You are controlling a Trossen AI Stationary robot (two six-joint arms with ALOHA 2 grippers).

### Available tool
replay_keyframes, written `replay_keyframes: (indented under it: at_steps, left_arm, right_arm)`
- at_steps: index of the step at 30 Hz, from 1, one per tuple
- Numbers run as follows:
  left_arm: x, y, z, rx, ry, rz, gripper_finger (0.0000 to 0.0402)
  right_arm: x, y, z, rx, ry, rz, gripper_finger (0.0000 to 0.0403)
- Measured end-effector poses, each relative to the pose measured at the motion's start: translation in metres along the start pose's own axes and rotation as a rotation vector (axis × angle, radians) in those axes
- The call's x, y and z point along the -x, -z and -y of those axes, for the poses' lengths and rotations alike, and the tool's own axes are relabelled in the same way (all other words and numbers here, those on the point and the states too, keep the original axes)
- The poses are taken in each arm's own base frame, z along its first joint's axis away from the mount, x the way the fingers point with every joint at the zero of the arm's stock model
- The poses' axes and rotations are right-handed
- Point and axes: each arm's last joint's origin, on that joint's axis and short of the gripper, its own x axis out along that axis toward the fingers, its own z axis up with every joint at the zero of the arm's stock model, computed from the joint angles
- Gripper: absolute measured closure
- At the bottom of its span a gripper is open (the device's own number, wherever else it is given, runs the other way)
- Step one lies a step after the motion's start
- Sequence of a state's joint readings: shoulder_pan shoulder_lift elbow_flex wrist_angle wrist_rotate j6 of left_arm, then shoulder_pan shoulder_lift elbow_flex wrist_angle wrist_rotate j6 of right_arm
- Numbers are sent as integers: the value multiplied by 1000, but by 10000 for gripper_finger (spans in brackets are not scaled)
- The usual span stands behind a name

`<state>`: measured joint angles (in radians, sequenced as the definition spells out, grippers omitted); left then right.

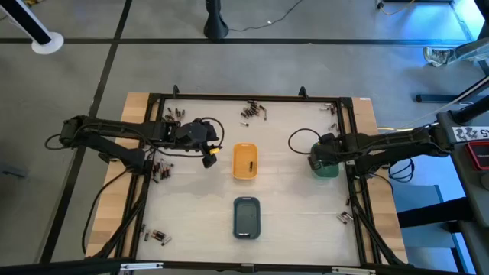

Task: Sort batteries
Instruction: Put the black battery into the green bin, then put the bottom right energizer AAA battery into the blue bin

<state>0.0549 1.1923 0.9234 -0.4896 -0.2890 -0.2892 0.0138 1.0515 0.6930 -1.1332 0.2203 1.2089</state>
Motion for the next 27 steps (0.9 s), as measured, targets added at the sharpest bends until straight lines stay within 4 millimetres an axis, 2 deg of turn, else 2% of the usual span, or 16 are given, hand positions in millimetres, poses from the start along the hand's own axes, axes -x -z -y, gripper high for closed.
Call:
replay_keyframes:
  at_steps: [6, 10, 19, 23, 27]
  left_arm:
    - [-4, -4, -16, 96, -47, 1, 240]
    - [-5, -5, -20, 114, -14, -13, 240]
    - [-5, -5, -20, 80, -12, -15, 240]
    - [-4, -5, -20, 79, -8, -14, 240]
    - [3, -5, -18, 66, 12, 3, 240]
  right_arm:
    - [-1, -6, 3, 54, 9, -5, 319]
    - [-2, -9, 4, 72, 5, -28, 299]
    - [-3, -10, 5, 115, 7, -22, 291]
    - [5, -13, 2, 129, -19, -15, 291]
    - [22, -20, -5, 152, -73, 18, 291]
